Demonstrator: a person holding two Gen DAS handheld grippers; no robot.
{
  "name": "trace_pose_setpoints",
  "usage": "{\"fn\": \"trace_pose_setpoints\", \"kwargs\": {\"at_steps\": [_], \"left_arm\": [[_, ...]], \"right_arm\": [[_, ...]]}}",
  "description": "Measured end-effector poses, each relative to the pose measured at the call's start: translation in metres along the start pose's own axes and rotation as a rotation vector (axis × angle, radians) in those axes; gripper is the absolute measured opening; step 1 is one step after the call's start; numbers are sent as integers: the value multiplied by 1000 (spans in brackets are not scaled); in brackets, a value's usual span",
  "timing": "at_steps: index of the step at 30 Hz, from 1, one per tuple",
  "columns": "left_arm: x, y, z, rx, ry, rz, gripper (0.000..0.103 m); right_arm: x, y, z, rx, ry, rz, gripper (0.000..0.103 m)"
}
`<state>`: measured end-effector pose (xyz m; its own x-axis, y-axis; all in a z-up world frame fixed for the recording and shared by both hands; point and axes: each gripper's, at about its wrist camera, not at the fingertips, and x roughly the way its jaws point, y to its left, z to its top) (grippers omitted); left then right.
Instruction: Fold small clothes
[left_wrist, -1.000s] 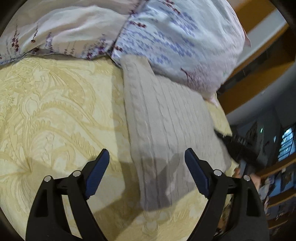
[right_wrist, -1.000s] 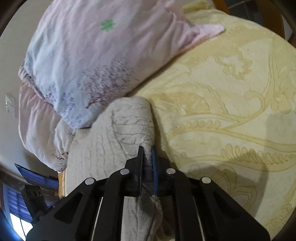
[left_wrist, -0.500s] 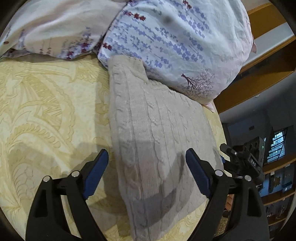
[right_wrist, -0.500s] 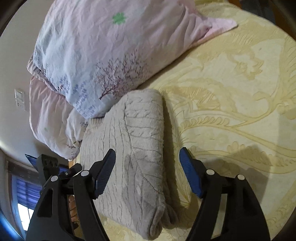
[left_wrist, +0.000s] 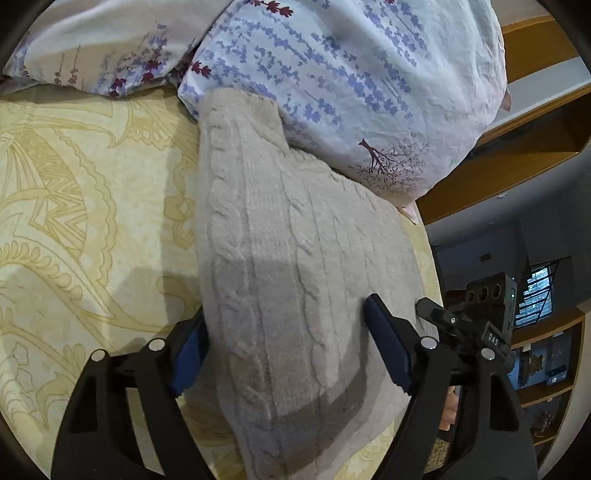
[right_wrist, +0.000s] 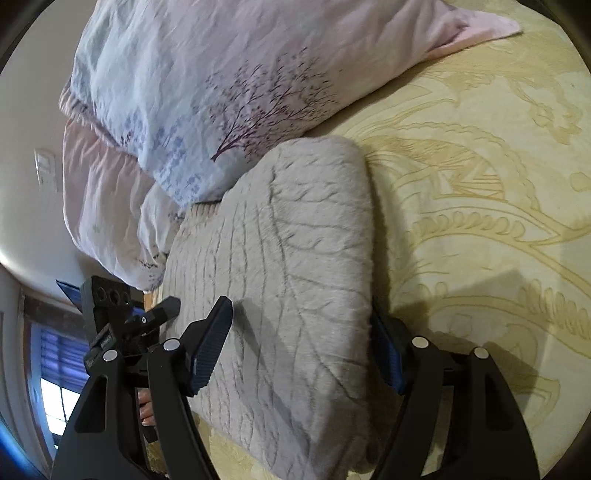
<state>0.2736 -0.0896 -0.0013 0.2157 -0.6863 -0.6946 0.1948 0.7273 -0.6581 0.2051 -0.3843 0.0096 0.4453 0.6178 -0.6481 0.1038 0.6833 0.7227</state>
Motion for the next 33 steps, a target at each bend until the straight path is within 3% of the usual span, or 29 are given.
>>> {"fn": "trace_pose_setpoints", "kwargs": {"at_steps": [5, 8, 12, 18, 27, 30, 33], "left_arm": [[-3, 3, -3, -25, -17, -31, 62], [-12, 3, -6, -16, -43, -42, 50], [-21, -4, -8, 21, -60, -56, 40], [-63, 4, -13, 51, -79, -87, 38], [-129, 45, -11, 58, -144, -15, 39], [-132, 71, -8, 26, -143, 20, 40], [-121, 98, -10, -42, -107, 62, 44]], "right_arm": [[7, -3, -3, -4, 26, 41, 56], [11, -7, -5, 18, 41, 79, 40], [9, 1, -10, -10, 12, 92, 34], [8, 30, -23, -58, 1, 117, 32], [44, 105, -47, -262, -52, 89, 31], [62, 118, -53, -308, -71, 57, 31], [89, 110, -53, -244, -5, 10, 34]]}}
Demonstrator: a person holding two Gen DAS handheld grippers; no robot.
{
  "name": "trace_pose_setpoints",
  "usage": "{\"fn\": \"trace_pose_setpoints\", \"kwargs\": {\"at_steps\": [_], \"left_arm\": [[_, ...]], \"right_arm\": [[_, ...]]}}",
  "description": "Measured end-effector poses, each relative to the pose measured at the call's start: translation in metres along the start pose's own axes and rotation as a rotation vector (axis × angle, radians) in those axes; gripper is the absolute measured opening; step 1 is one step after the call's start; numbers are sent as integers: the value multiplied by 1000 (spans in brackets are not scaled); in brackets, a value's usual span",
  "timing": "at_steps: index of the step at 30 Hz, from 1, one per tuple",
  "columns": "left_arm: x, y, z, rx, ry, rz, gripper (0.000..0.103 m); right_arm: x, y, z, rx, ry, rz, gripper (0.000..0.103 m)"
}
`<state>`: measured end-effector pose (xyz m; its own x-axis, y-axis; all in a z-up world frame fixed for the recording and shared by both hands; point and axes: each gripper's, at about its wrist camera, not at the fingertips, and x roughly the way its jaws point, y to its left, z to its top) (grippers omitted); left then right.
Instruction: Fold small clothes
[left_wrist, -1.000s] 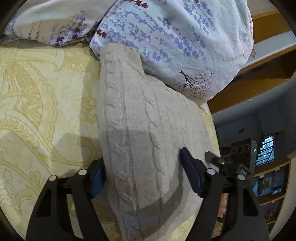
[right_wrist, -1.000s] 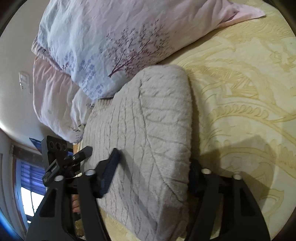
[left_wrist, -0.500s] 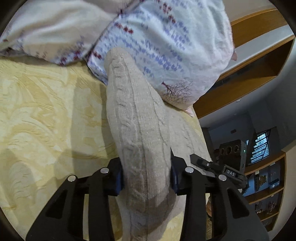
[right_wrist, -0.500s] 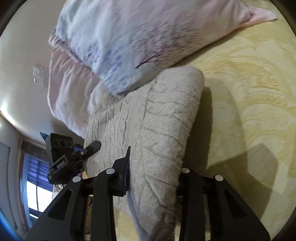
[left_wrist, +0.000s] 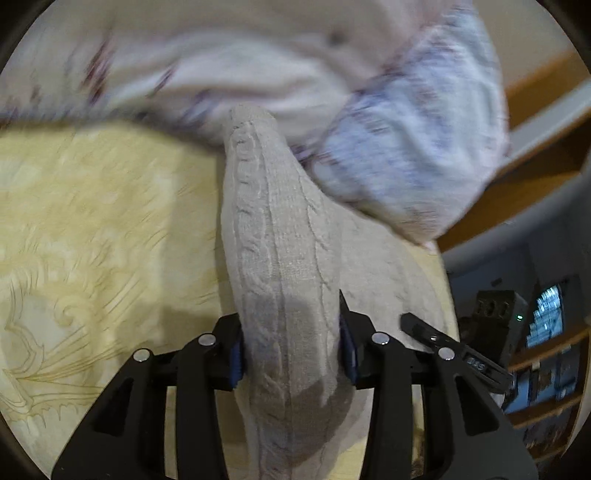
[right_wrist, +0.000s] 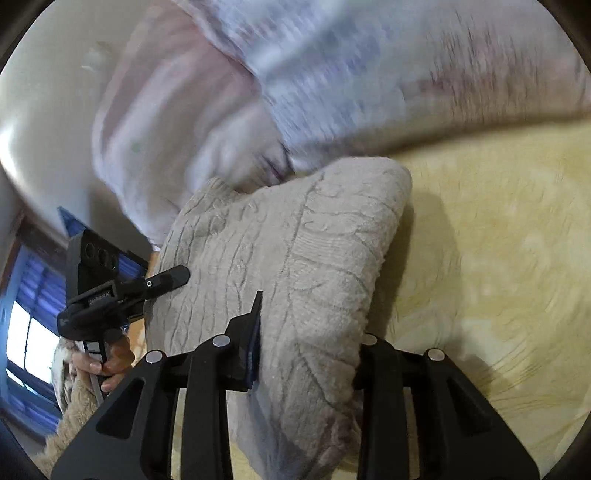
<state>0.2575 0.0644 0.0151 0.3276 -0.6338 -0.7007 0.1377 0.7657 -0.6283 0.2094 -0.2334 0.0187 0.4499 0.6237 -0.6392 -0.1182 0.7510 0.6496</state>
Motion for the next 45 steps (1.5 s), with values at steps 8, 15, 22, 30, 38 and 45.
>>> {"fn": "trace_pose_setpoints", "kwargs": {"at_steps": [8, 15, 22, 30, 38, 45], "left_arm": [[-8, 3, 0, -4, -26, 23, 57], [-62, -45, -19, 248, -233, 154, 72], [-34, -94, -49, 477, -151, 213, 74], [-5, -91, -65, 537, -136, 345, 79], [-18, -88, -76, 533, -168, 343, 83], [-6, -89, -85, 538, -184, 393, 89]], "right_arm": [[-11, -18, 3, 99, 17, 33, 49], [-27, -35, 14, 175, -70, 51, 47], [-26, -30, 17, 112, -133, -49, 10], [-28, -22, 17, 70, -130, -166, 22], [-61, 36, -29, -191, -173, -110, 25], [-27, 31, -44, -193, -78, -166, 26]]}}
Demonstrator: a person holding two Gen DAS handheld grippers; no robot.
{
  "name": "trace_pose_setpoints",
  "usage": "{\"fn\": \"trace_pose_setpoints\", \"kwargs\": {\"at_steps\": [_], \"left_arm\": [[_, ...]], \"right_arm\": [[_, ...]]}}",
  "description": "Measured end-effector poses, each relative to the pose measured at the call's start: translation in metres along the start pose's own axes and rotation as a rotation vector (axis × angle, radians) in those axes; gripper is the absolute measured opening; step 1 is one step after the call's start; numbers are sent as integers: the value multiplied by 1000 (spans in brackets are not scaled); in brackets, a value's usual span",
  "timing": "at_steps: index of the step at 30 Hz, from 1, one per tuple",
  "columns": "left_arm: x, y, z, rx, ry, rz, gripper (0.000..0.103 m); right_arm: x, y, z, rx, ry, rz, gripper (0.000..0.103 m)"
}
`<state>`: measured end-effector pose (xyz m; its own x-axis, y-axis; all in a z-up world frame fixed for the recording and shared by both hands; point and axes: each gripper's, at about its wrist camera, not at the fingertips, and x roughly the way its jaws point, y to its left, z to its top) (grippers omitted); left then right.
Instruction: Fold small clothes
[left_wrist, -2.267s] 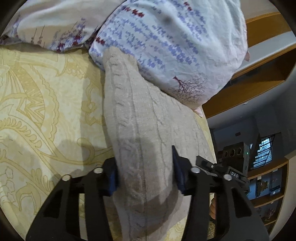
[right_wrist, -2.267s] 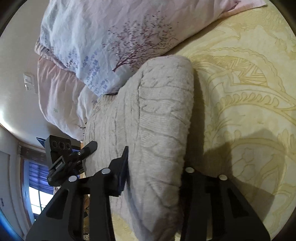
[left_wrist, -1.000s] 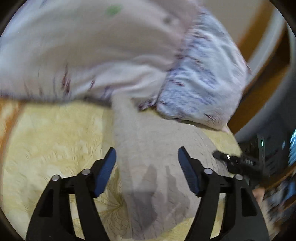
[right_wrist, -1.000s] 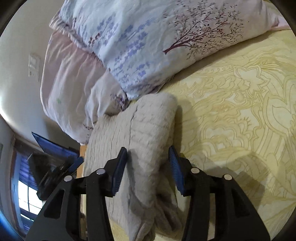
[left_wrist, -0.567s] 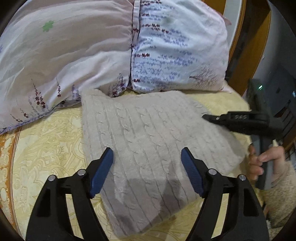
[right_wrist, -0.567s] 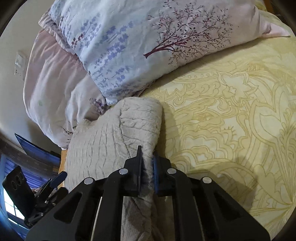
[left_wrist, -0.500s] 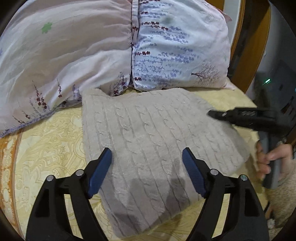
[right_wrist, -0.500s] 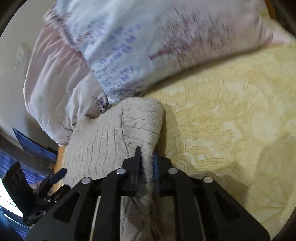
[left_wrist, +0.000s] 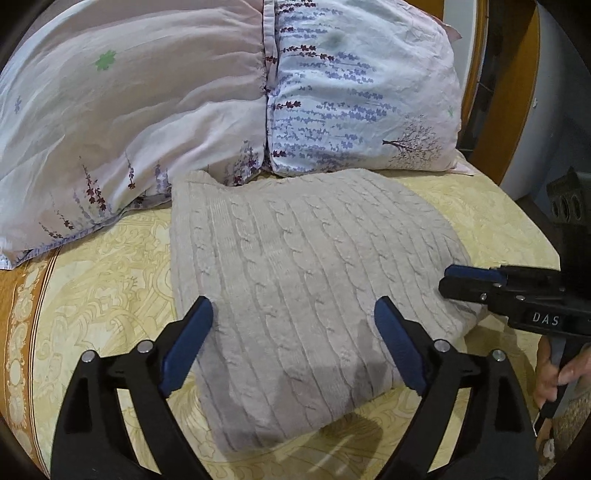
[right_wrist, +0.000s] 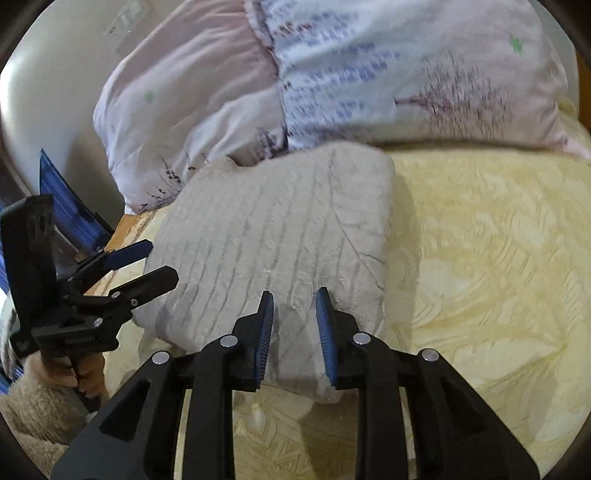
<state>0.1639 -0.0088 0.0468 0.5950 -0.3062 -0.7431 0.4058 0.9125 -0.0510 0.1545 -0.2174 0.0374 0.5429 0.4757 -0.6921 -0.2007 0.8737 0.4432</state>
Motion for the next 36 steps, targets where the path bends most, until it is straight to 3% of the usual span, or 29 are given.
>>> {"fn": "trace_pose_setpoints", "kwargs": {"at_steps": [3, 5, 7, 13, 20, 24, 36], "left_arm": [[-8, 0, -4, -36, -14, 1, 89], [-18, 6, -10, -78, -29, -24, 89], [-31, 12, -19, -116, -55, -2, 90], [-58, 15, -47, -151, -95, 132, 96], [-56, 9, -76, -174, -42, 202, 101], [-47, 7, -78, -155, -6, 226, 101], [-26, 2, -80, -137, 79, 241, 101]], "right_arm": [[-4, -1, -3, 29, -18, 8, 30], [-13, 2, -6, 31, -44, 8, 48], [-27, 6, -12, 22, -91, -14, 72], [-48, 24, -29, -53, -177, -177, 97], [-37, 34, -54, -85, -144, -274, 102], [-26, 31, -63, -62, -94, -276, 102], [-9, 37, -73, -67, -11, -404, 102]]}}
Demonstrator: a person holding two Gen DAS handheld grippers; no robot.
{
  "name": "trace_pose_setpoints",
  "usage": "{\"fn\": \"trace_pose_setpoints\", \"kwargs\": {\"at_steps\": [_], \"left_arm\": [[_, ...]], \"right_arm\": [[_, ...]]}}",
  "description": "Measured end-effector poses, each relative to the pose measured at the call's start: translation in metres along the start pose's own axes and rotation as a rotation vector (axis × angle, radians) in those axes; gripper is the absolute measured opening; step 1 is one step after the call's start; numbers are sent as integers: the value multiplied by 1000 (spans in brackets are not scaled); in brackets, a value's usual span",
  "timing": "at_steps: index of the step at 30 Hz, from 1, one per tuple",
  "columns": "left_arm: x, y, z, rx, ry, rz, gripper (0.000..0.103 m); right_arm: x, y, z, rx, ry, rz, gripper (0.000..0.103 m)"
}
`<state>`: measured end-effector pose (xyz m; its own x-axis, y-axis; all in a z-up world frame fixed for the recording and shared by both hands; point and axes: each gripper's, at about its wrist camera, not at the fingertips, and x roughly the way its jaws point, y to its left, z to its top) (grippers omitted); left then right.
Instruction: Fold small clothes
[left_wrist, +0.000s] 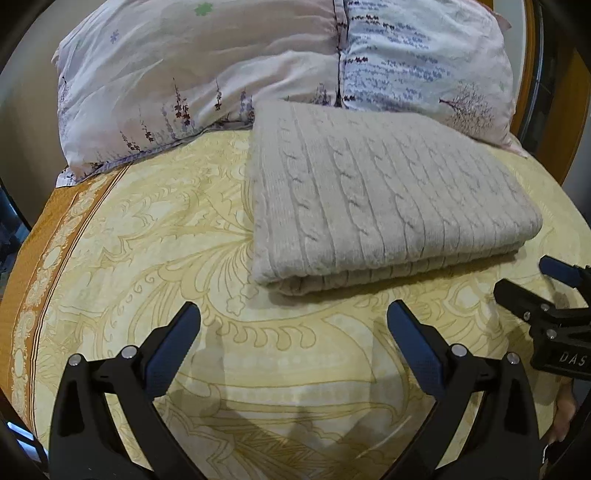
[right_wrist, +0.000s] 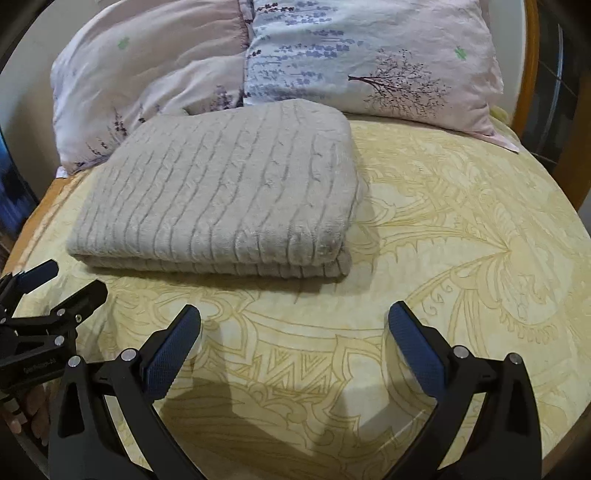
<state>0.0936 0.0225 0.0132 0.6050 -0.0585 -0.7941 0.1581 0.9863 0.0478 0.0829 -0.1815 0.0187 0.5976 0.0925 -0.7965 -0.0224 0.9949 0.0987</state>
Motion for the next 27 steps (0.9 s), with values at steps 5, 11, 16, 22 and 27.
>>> {"fn": "trace_pose_setpoints", "kwargs": {"at_steps": [5, 11, 16, 22, 27], "left_arm": [[7, 2, 0, -13, 48, -2, 101], [8, 6, 1, -35, 61, -24, 101], [8, 6, 1, -33, 61, -27, 101], [9, 6, 1, -34, 61, -27, 101], [9, 6, 1, -34, 61, -27, 101]], "right_arm": [[2, 1, -1, -16, 10, -14, 102], [5, 5, 0, -41, 23, -46, 102], [5, 7, 0, -46, 25, -52, 102], [5, 6, 0, -46, 25, -50, 102], [5, 6, 0, -47, 25, -49, 102]]}}
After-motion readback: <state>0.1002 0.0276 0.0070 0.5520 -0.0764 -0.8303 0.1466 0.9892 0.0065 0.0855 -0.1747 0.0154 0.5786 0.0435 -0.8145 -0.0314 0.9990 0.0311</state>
